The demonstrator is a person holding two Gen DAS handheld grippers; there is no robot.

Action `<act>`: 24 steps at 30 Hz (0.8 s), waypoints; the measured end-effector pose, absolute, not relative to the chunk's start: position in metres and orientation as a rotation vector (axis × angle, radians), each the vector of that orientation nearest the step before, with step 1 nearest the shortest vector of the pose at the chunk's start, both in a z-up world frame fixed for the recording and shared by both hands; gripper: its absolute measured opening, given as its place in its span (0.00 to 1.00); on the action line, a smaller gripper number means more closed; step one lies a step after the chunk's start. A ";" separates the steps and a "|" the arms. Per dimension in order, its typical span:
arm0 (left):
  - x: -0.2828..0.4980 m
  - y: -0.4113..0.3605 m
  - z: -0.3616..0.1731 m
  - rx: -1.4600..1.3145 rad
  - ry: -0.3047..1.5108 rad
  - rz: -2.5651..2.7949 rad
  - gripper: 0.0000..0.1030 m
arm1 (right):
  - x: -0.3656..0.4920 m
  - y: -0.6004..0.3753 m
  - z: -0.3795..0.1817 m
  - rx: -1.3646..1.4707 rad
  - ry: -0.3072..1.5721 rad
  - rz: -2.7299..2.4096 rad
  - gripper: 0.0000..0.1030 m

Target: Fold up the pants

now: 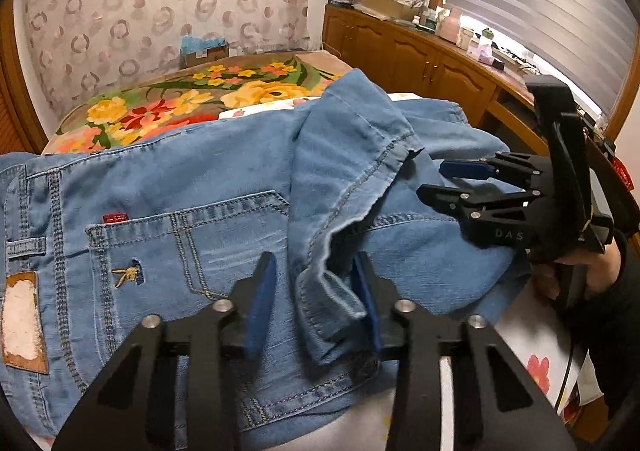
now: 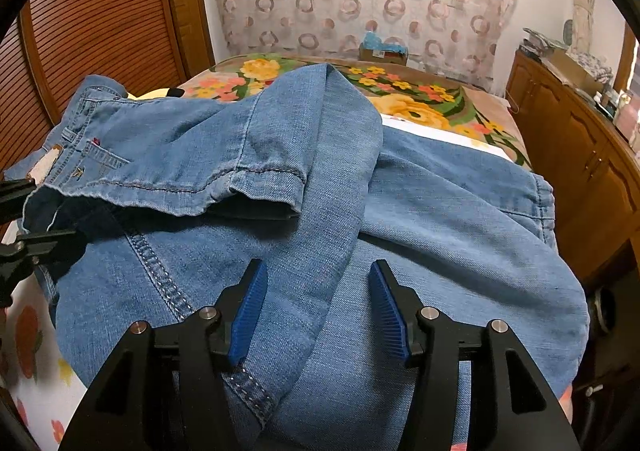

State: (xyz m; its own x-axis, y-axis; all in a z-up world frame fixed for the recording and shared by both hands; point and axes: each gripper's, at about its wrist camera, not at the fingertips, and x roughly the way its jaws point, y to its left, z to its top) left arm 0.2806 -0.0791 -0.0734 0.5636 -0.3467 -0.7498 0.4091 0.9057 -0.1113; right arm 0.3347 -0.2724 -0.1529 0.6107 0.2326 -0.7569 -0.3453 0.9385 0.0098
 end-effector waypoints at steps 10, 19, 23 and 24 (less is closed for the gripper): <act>0.280 -0.075 -0.070 0.078 0.841 -0.422 0.19 | 0.333 -0.273 -0.152 -0.140 0.852 0.334 0.54; 0.285 -0.072 -0.083 0.068 0.868 -0.424 0.19 | 0.331 -0.277 -0.138 -0.075 0.837 0.351 0.54; 0.286 -0.071 -0.082 0.059 0.867 -0.427 0.19 | 0.334 -0.275 -0.119 -0.047 0.805 0.384 0.51; 0.286 -0.070 -0.083 0.056 0.867 -0.429 0.19 | 0.336 -0.274 -0.117 -0.043 0.804 0.393 0.51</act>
